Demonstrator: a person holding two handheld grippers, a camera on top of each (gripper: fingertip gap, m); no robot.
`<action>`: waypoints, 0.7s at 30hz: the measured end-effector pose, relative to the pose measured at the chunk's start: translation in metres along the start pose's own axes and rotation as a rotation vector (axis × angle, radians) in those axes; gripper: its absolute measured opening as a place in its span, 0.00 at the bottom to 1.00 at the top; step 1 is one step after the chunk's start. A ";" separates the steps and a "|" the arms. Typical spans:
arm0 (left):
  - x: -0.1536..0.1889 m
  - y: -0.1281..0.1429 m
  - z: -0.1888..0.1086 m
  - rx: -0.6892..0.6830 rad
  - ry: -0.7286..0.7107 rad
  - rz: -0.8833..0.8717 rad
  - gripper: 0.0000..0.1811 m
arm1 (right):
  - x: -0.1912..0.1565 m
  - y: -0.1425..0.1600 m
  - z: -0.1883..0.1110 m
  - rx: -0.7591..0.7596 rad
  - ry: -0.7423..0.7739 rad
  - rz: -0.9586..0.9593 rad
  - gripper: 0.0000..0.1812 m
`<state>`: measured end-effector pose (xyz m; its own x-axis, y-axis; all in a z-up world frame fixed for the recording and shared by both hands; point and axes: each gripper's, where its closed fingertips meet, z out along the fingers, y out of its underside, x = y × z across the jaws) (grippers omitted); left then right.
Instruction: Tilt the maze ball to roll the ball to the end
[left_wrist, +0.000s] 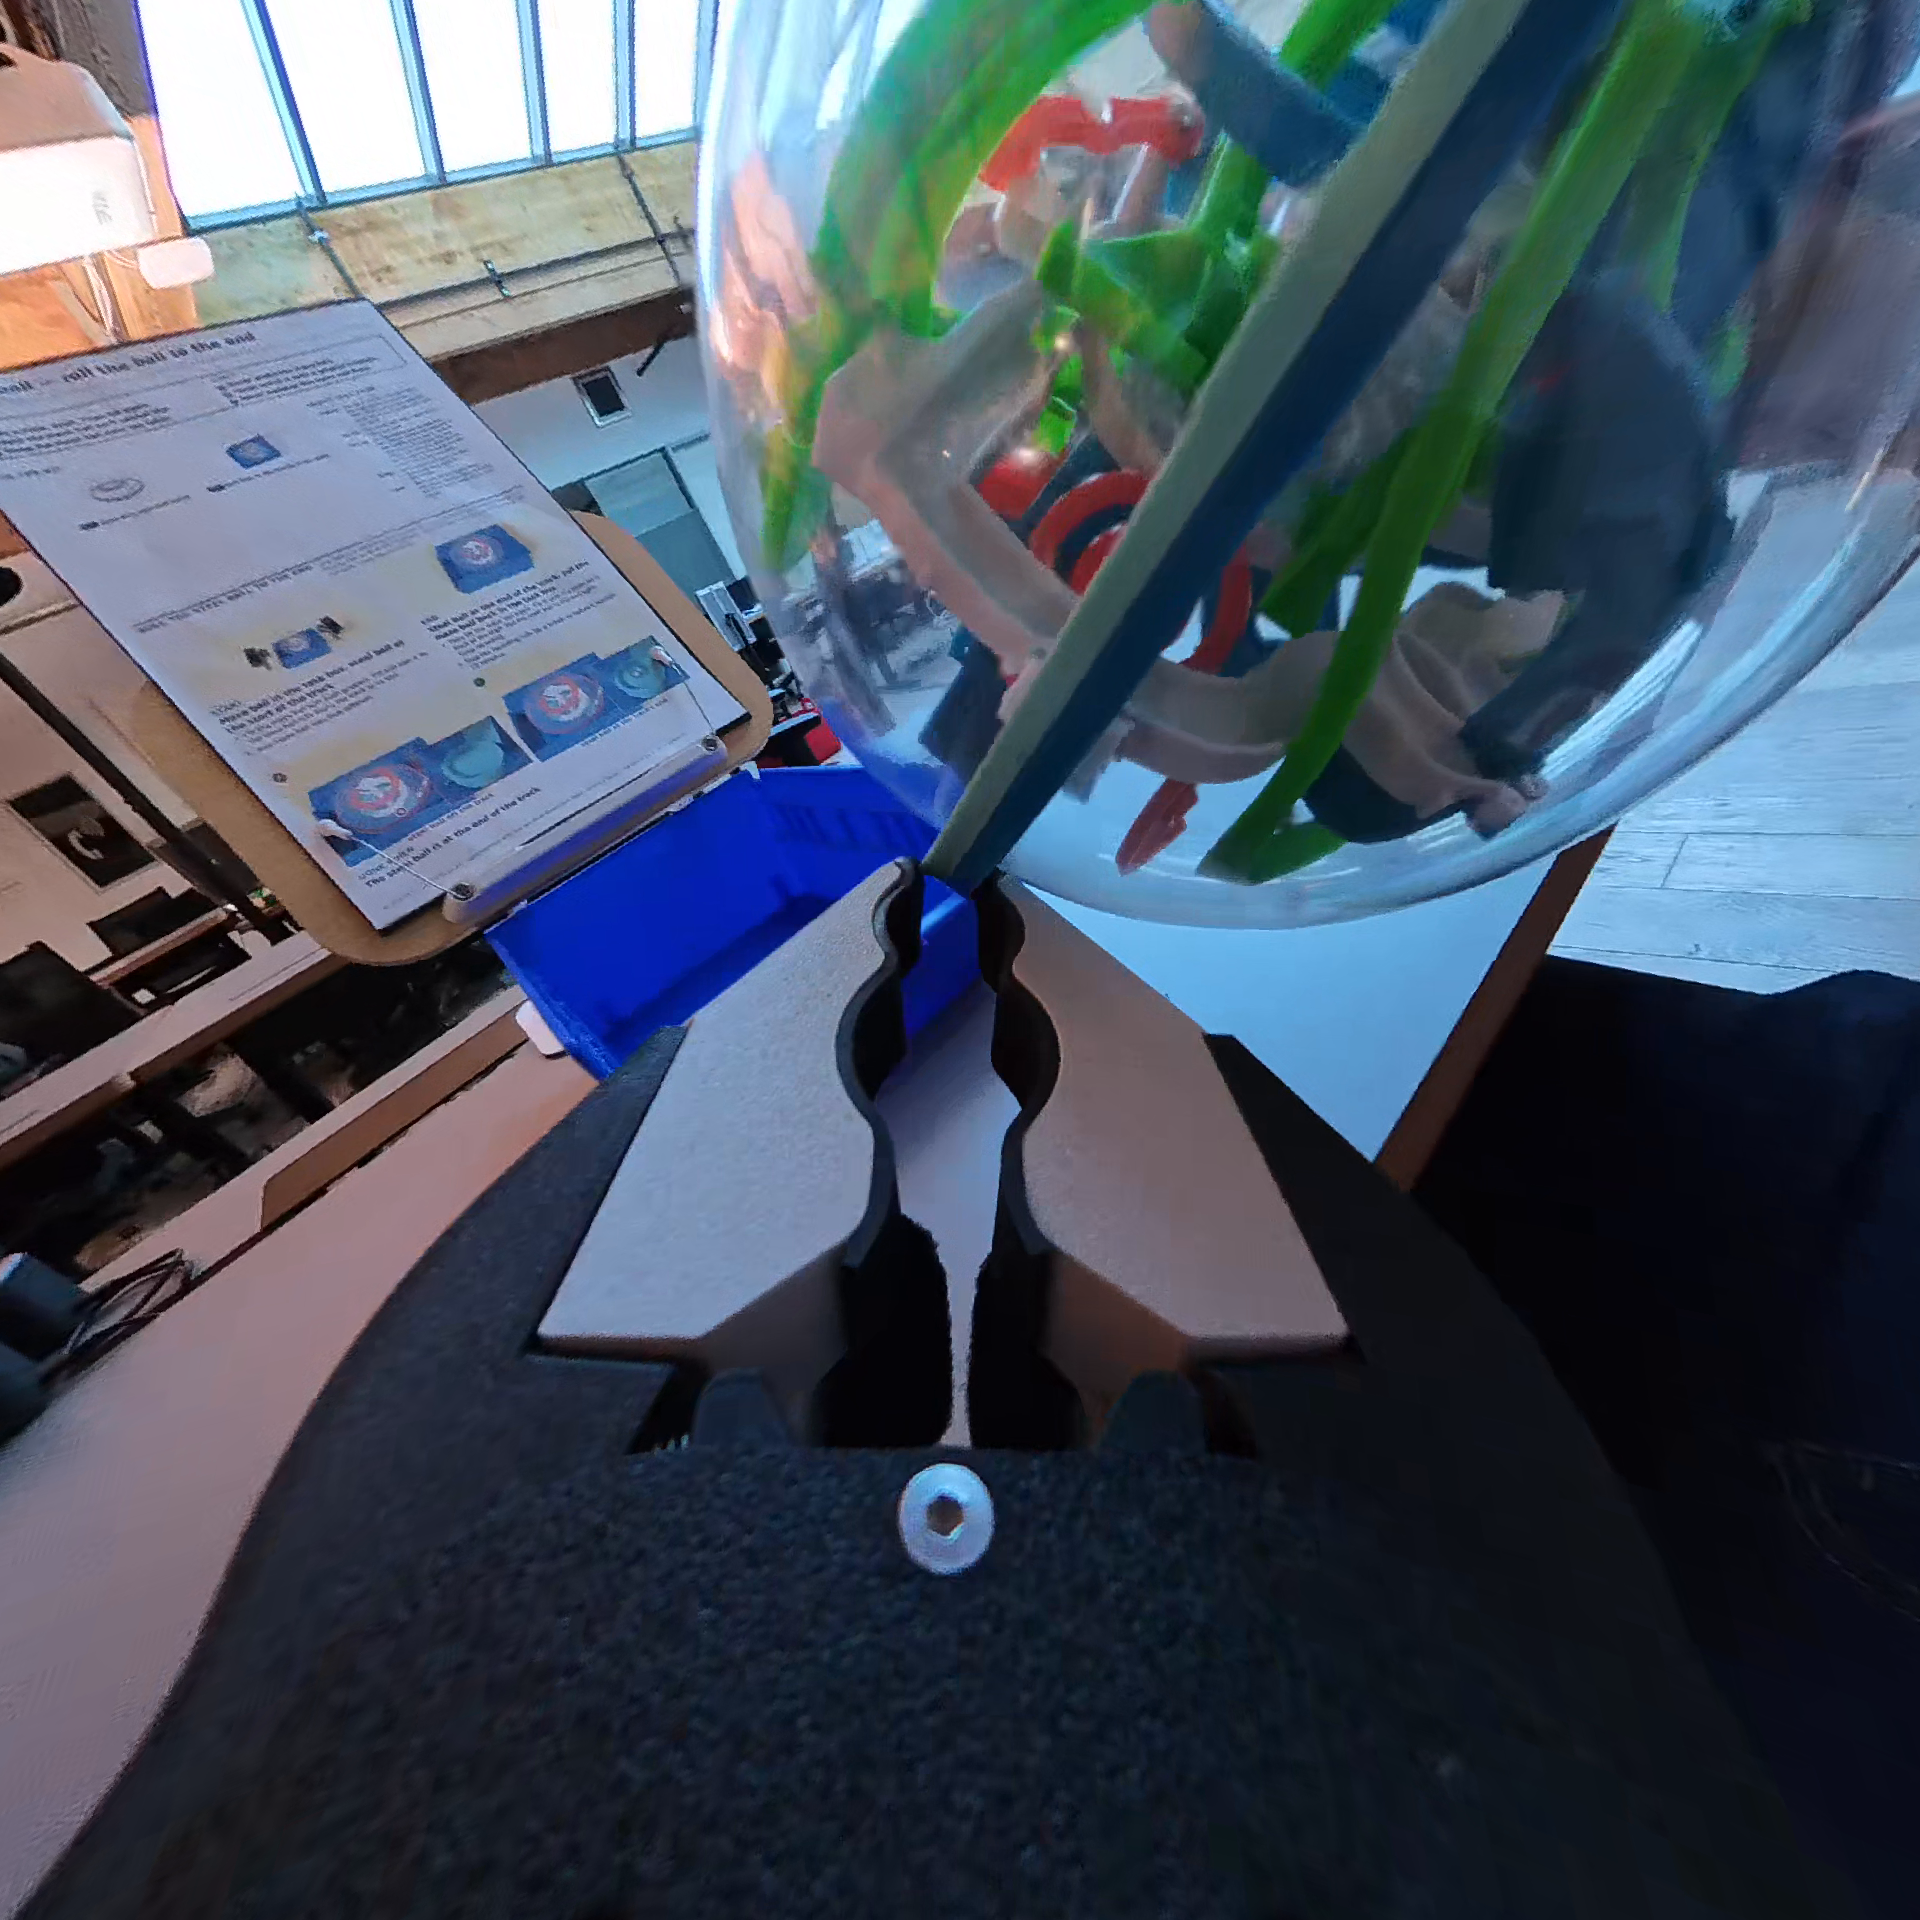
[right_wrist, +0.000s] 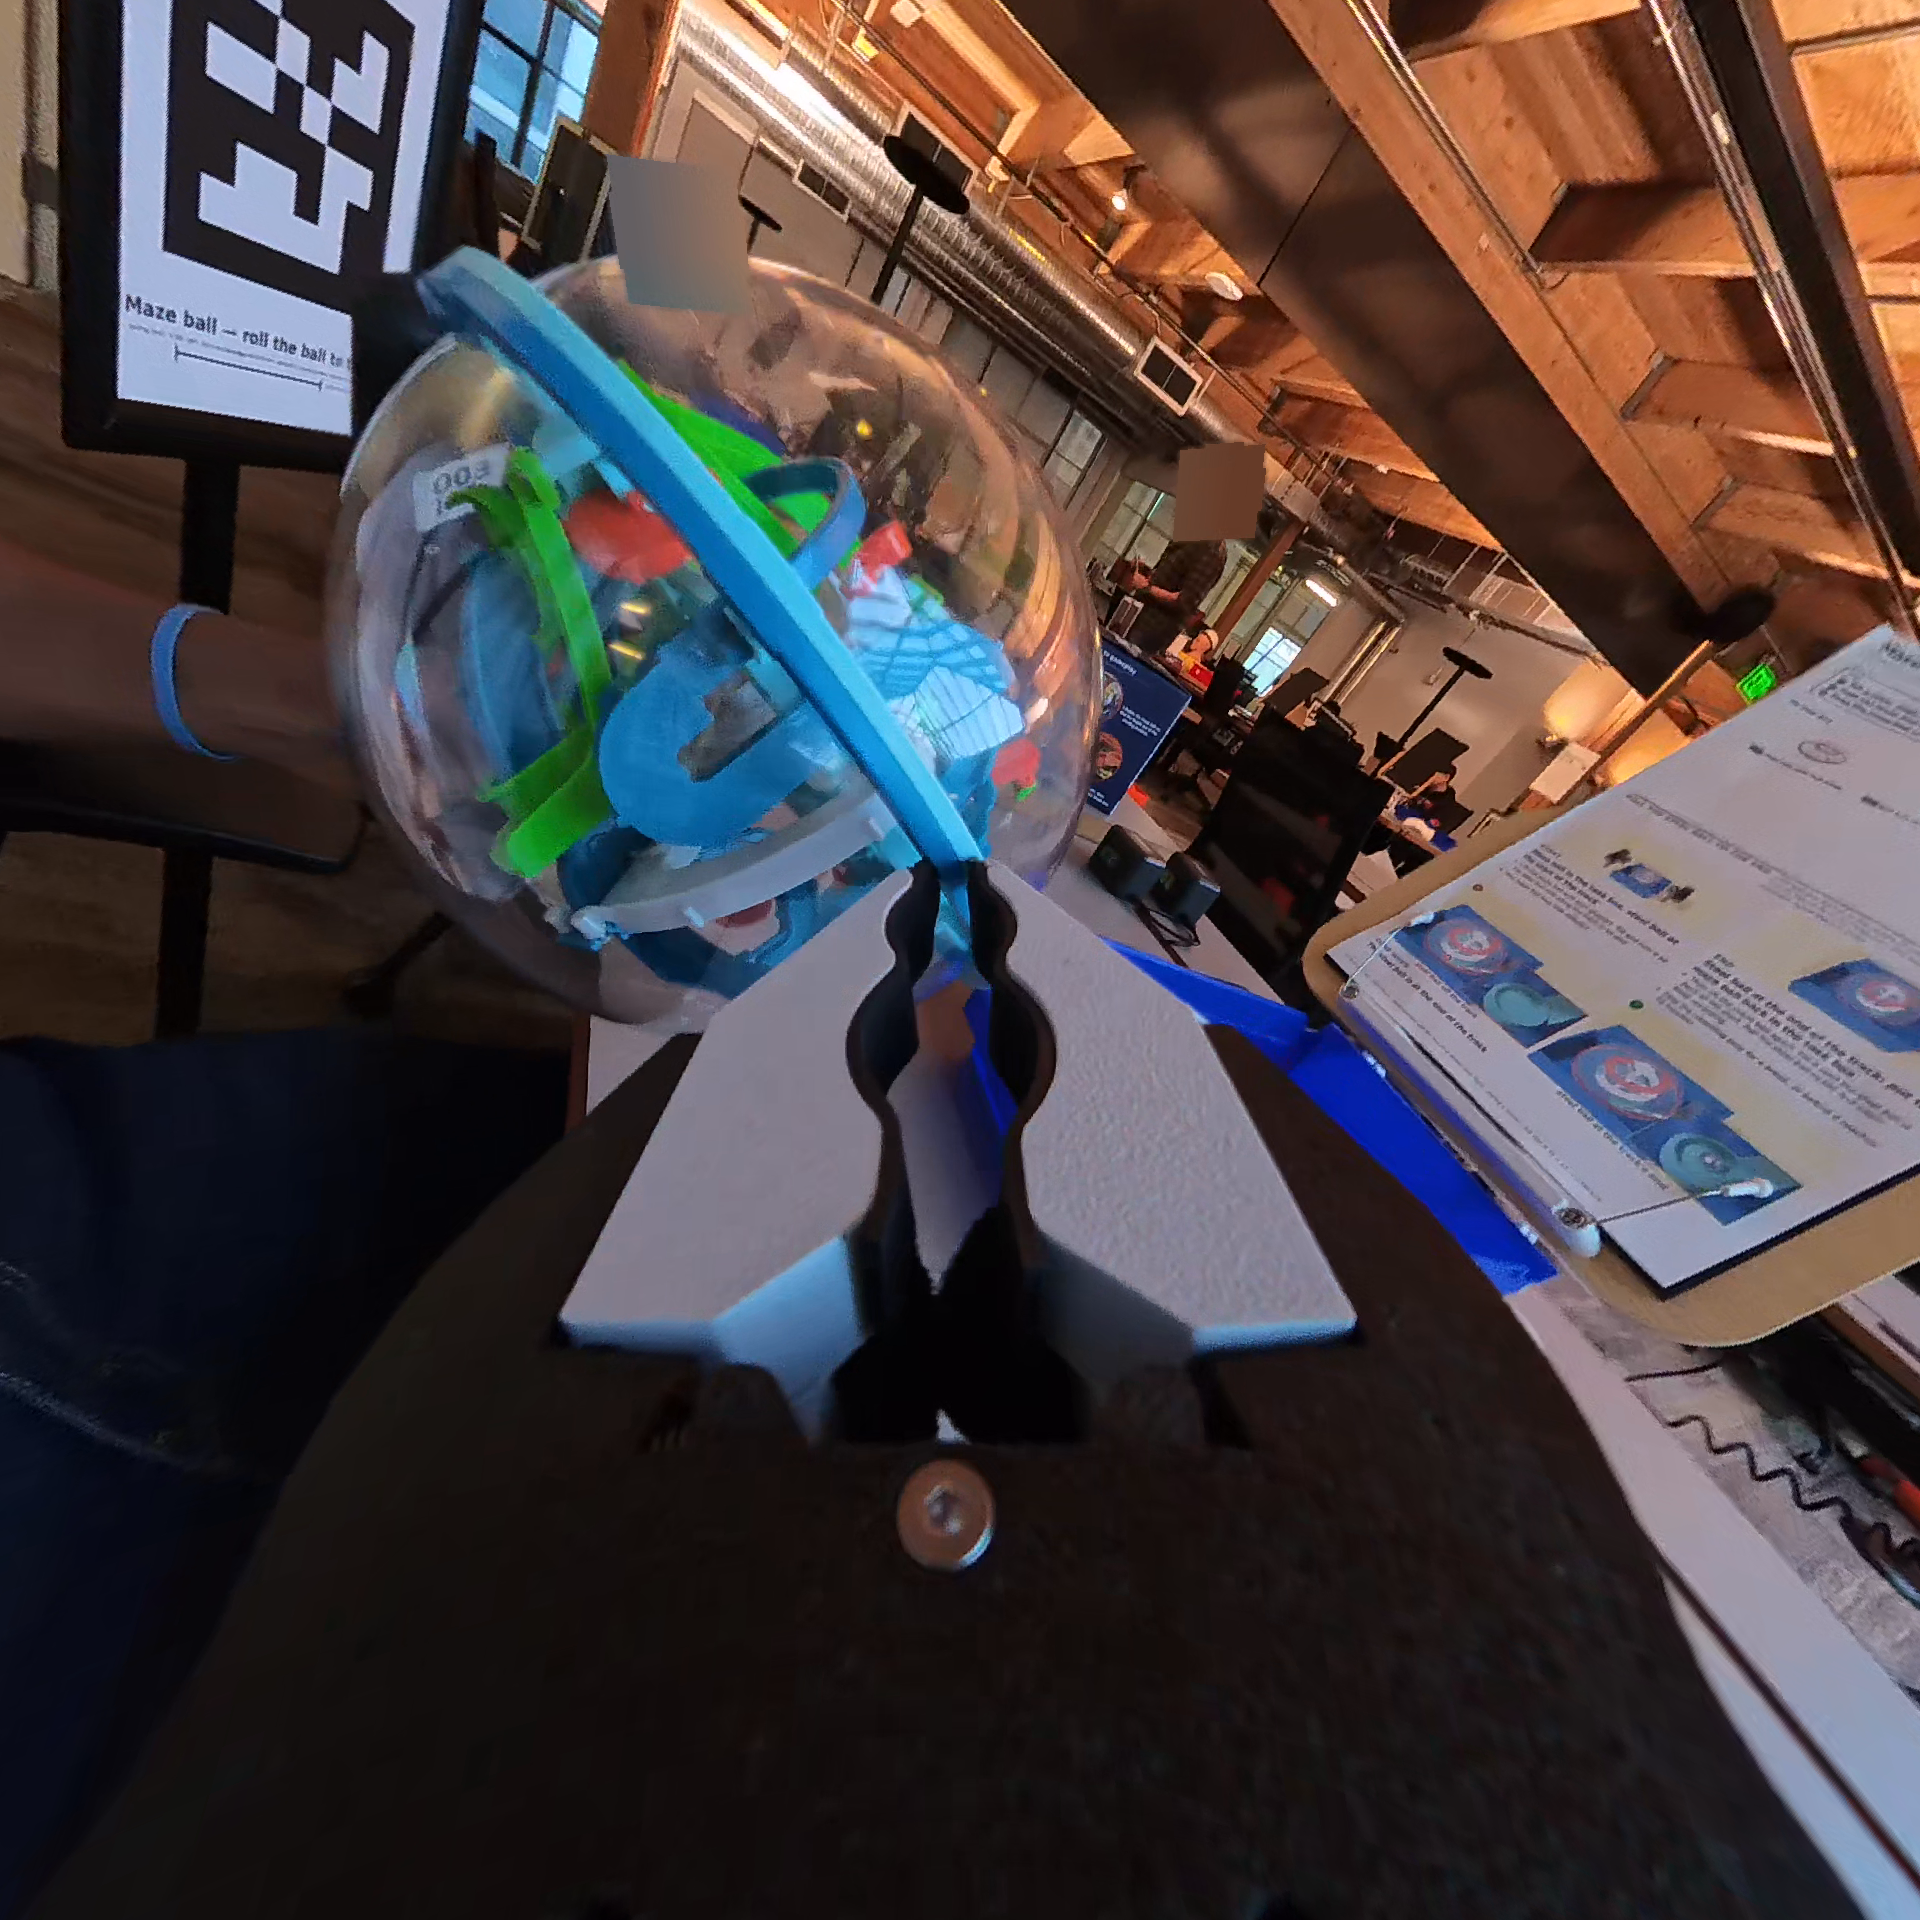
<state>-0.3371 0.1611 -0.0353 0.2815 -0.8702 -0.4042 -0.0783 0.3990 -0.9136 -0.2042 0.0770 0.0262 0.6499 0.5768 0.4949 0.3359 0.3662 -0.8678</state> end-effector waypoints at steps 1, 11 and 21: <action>-0.002 -0.001 0.000 -0.003 0.004 -0.010 0.05 | 0.001 0.004 0.000 -0.007 0.000 0.022 0.03; 0.002 0.041 0.008 -0.105 0.117 -0.302 0.05 | 0.010 0.048 0.015 -0.078 0.039 0.250 0.02; 0.019 0.067 0.012 -0.157 0.264 -0.560 0.05 | 0.018 0.098 0.019 -0.220 0.083 0.505 0.01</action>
<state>-0.3258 0.1746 -0.1034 0.0765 -0.9846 0.1574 -0.1325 -0.1665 -0.9771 -0.1721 0.1371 -0.0491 0.8157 0.5782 0.0180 0.0976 -0.1069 -0.9895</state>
